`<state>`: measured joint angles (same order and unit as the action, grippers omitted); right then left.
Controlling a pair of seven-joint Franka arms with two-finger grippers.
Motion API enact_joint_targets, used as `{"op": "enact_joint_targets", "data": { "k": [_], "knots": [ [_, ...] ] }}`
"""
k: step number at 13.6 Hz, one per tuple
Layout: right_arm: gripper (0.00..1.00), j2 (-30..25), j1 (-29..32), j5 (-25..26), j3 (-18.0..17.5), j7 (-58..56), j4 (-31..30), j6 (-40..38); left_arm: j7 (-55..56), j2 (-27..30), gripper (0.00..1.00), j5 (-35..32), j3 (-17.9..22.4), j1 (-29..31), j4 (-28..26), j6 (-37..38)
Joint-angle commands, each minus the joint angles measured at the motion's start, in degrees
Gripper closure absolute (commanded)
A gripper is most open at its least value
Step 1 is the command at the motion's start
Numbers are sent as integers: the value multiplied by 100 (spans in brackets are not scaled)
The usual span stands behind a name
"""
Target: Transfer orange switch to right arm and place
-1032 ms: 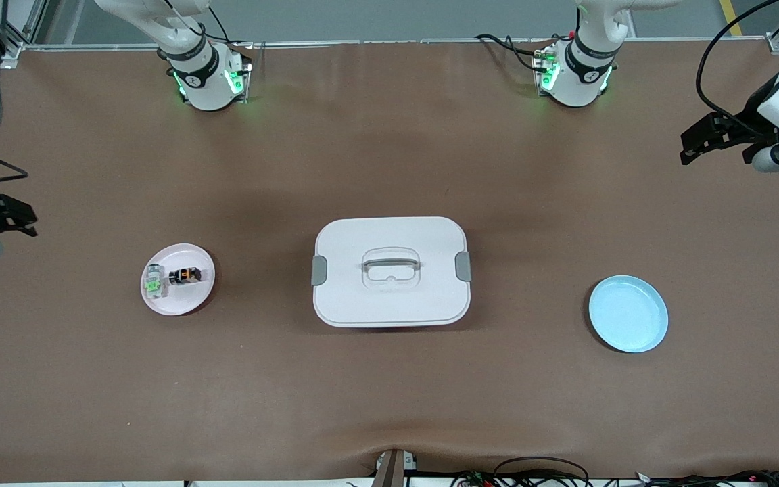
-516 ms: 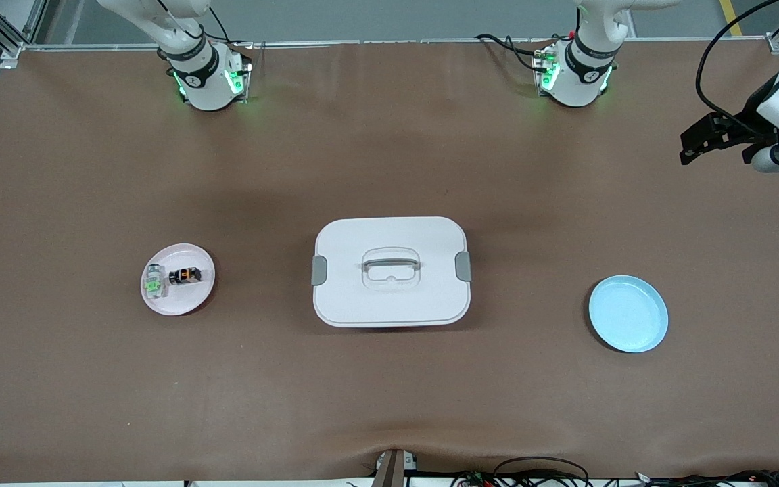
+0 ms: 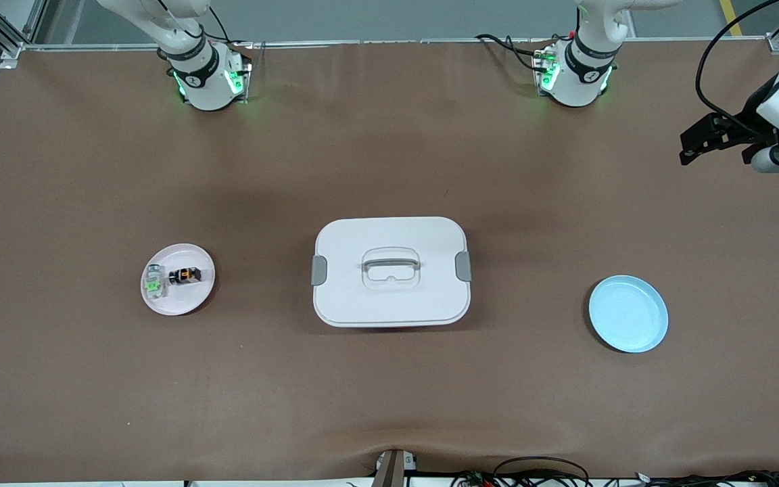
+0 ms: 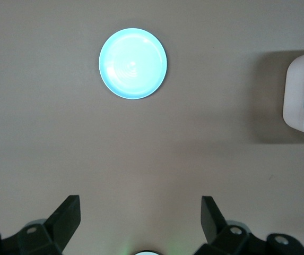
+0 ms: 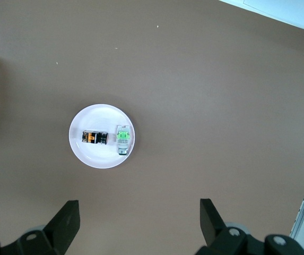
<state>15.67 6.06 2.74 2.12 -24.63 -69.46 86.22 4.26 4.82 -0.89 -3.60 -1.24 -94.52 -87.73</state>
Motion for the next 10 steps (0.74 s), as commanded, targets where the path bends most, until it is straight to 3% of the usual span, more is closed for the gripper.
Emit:
{"op": "enact_joint_targets", "data": {
  "k": [1, 6, 10],
  "knots": [
    [0, -73, 28, -107, -63, 134, 55, -97, -127, 27, 0, 80, 8, 53, -22, -51],
    [0, -266, -34, -352, -28, 327, 46, -535, -127, 1, 0, 80, 8, 53, -22, -103],
    [0, -442, -69, -687, 17, 1443, -15, -721, -136, -8, 0, 80, 8, 53, -22, -112]
  ]
}}
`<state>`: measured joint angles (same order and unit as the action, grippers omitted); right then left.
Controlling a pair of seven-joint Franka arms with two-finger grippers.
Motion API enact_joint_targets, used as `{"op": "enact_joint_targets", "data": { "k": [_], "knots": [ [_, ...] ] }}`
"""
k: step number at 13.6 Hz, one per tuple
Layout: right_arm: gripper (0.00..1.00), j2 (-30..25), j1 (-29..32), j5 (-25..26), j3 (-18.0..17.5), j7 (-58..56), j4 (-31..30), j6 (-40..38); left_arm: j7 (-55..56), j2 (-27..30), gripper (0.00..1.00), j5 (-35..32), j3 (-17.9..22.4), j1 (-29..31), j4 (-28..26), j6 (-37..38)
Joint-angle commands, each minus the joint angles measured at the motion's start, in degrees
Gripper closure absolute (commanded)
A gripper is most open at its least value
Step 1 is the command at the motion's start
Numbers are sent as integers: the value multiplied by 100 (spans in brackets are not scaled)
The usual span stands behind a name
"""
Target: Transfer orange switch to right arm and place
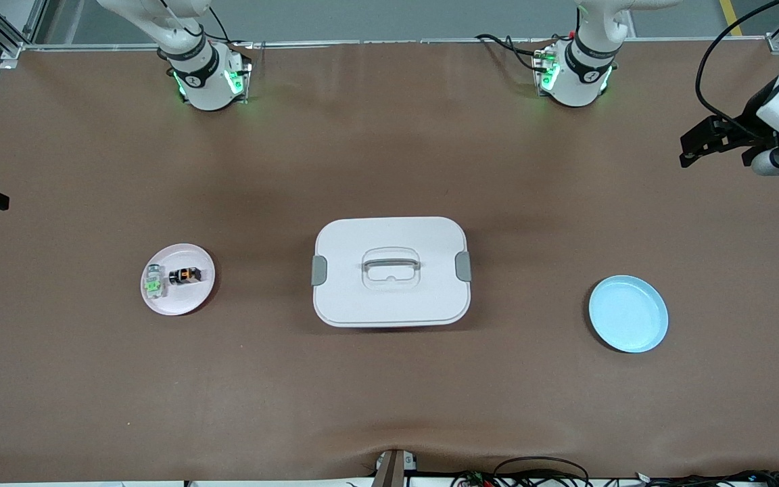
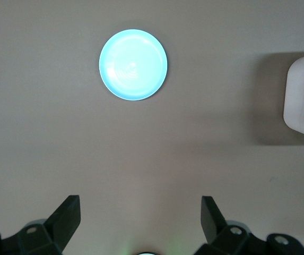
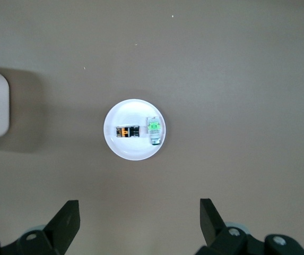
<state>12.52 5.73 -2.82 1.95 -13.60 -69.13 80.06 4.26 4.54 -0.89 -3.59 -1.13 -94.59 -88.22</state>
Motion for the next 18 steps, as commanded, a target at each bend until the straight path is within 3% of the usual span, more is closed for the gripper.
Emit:
{"op": "enact_joint_targets", "data": {
  "k": [1, 6, 13, 18],
  "knots": [
    [0, -136, -29, -132, 33, 332, -48, -244, -127, 21, 0, 80, 8, 43, -7, -64],
    [0, -565, -81, -123, 121, 332, -714, -369, -127, -5, 0, 80, 8, 43, -6, -99],
    [0, -1585, -212, -114, 121, 332, -2156, 492, -136, -5, 0, 80, 8, 43, -15, -99],
    [0, -1604, -213, -96, 121, 332, -2193, 423, -136, -40, 0, 80, 8, 43, 11, -108]
  ]
}}
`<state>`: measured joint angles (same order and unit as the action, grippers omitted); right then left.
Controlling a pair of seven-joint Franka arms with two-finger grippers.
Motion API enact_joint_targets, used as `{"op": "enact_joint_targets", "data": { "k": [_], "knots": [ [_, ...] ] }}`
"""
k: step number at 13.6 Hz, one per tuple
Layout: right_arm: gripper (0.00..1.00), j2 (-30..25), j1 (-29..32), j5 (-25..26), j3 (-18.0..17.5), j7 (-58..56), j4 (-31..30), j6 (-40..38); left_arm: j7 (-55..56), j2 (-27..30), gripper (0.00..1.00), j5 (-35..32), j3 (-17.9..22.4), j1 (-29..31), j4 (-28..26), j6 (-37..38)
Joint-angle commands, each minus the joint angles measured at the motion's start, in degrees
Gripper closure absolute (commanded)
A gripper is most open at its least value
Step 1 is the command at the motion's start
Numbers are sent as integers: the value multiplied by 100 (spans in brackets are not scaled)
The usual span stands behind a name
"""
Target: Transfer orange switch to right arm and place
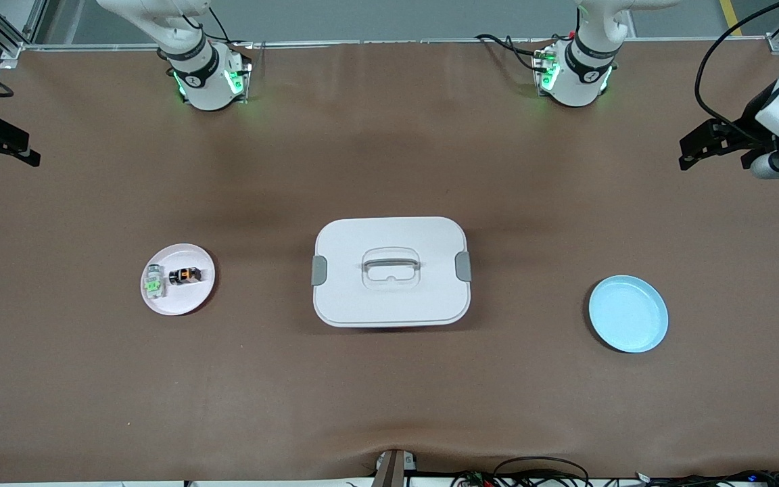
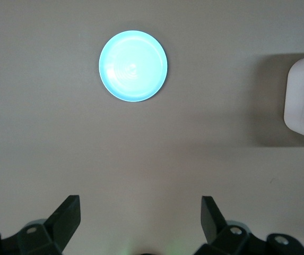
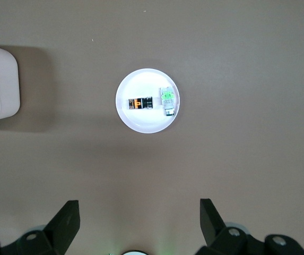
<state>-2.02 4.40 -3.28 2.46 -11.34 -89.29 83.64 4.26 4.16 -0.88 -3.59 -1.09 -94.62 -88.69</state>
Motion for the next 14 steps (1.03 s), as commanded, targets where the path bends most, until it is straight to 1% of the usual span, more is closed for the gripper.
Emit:
{"op": "enact_joint_targets", "data": {
  "k": [1, 3, 6, 14],
  "knots": [
    [0, -149, -71, -50, 70, 106, -168, 56, -136, 6, 0, 80, 8, 39, 5, -52],
    [0, -158, -36, -50, 70, 167, -142, -5, -136, 6, 0, 80, 8, 39, 23, -52],
    [0, -150, -44, -6, 44, 798, -19, -5, -136, 6, 0, 88, 8, 39, 32, -52],
    [0, -141, -36, 3, 35, 827, 17, 30, -145, 67, 0, 88, -1, 39, 23, -44]
  ]
}}
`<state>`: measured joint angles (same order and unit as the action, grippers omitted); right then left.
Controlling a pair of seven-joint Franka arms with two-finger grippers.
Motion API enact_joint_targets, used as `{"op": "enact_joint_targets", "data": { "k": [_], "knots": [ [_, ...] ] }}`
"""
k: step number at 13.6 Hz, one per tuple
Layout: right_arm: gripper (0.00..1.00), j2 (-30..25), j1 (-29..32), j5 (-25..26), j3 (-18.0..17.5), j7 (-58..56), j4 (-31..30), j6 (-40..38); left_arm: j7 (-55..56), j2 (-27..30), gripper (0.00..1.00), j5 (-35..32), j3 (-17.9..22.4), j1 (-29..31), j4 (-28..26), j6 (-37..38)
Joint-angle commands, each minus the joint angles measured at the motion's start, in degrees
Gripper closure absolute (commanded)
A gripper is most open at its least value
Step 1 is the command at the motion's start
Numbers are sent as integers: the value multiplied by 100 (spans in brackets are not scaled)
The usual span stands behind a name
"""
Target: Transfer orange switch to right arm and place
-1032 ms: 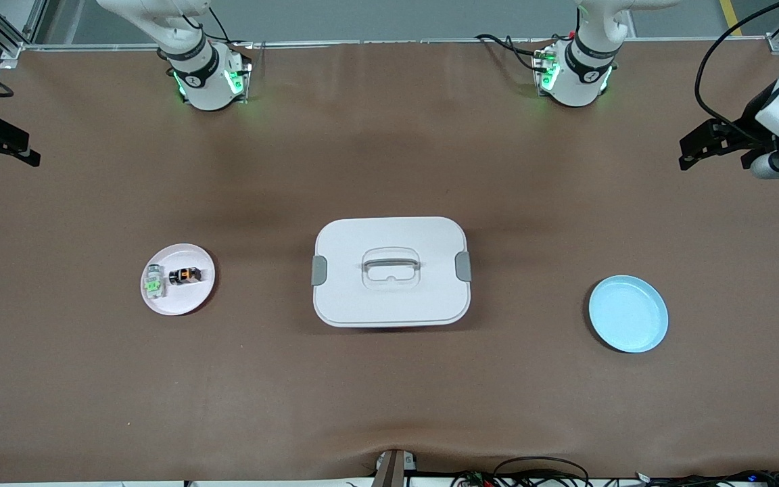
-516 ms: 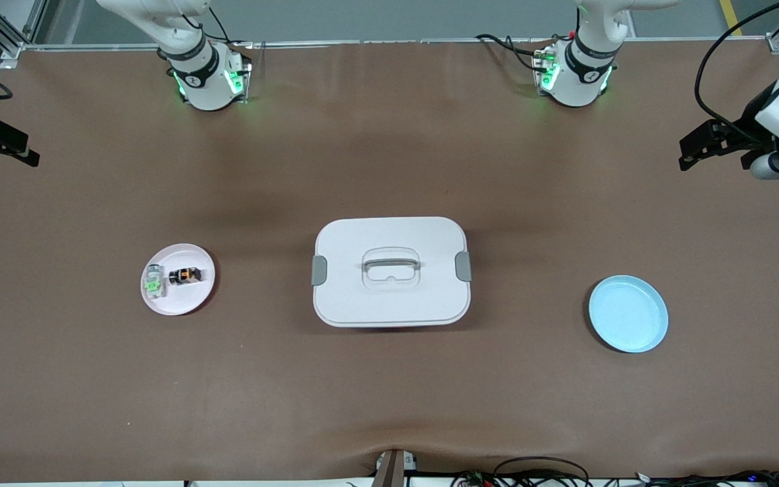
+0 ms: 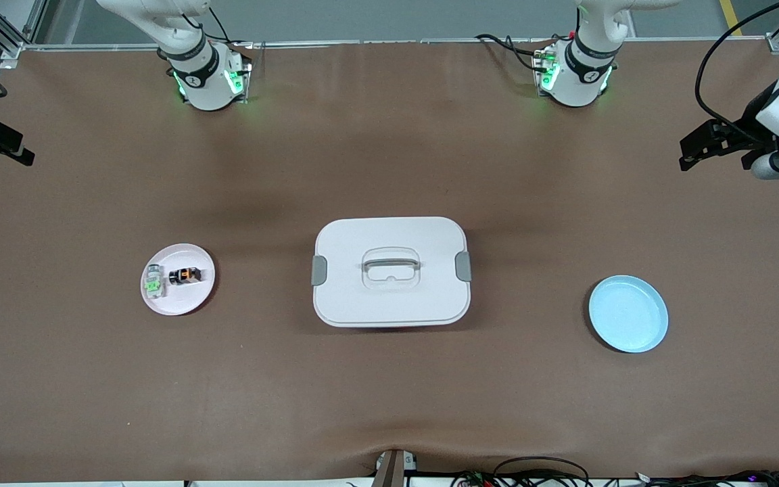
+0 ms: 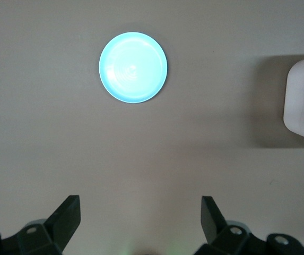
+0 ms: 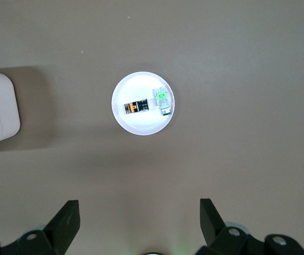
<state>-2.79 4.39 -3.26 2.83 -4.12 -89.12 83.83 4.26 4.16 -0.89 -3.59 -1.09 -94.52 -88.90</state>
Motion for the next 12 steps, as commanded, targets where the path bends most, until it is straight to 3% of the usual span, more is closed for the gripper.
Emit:
{"op": "enact_joint_targets", "data": {
  "k": [1, 12],
  "knots": [
    [0, -64, -35, 1, -2, 105, 0, 28, -145, 76, 0, 89, -1, 30, 22, -4],
    [0, -64, -53, 62, -11, 122, 9, 28, -145, 128, 0, 97, -1, 39, 48, 5]
  ]
}}
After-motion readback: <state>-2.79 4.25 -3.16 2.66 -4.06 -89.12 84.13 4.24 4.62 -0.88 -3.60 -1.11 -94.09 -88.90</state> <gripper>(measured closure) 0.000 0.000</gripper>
